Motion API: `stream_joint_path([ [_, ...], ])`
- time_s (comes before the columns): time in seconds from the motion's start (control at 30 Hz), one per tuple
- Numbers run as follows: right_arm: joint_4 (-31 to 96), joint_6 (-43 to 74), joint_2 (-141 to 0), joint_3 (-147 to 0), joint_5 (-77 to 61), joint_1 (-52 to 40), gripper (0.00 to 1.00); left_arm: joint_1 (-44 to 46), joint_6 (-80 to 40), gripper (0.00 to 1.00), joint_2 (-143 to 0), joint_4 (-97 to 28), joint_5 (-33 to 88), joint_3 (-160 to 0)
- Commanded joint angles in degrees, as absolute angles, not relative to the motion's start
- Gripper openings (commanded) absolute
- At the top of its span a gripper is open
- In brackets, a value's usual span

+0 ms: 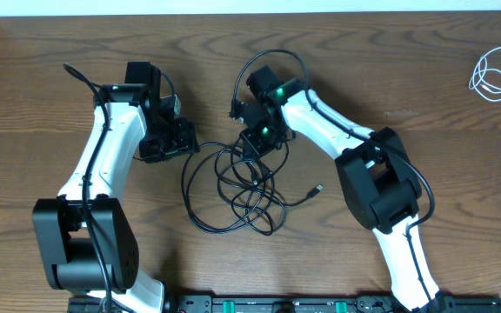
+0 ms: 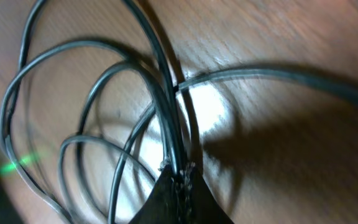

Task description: Untangle cables

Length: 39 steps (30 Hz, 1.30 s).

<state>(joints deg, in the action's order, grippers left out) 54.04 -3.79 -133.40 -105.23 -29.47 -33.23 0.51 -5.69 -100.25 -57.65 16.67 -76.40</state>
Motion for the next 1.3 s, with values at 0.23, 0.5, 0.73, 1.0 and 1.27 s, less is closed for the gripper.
stream_joint_path([
  [0.23, 66.22, -3.27, -126.06, -128.05, -29.54, -27.99, 0.01, 0.30, -4.73, 0.68, -100.62, -57.34, 17.37, -76.23],
  [0.5, 68.77, -2.94, -115.33, -136.86, -29.52, -25.52, 0.01, 0.30, -4.69, 0.68, -100.62, -57.32, 17.34, -76.23],
  [0.73, 67.94, 2.26, -104.79, -136.86, -20.58, -23.68, 0.01, 0.30, -2.72, 0.68, -100.62, -57.32, 17.41, -76.23],
  [1.0, 68.40, 11.57, -97.27, -136.86, 2.79, -21.85, 0.01, 0.34, 3.53, 0.68, -100.62, -57.32, 24.99, -76.23],
  [1.27, 73.84, 12.12, -97.21, -136.70, 6.35, -20.51, 0.01, 1.41, 15.64, 0.69, -100.51, -54.46, 53.36, -76.25],
])
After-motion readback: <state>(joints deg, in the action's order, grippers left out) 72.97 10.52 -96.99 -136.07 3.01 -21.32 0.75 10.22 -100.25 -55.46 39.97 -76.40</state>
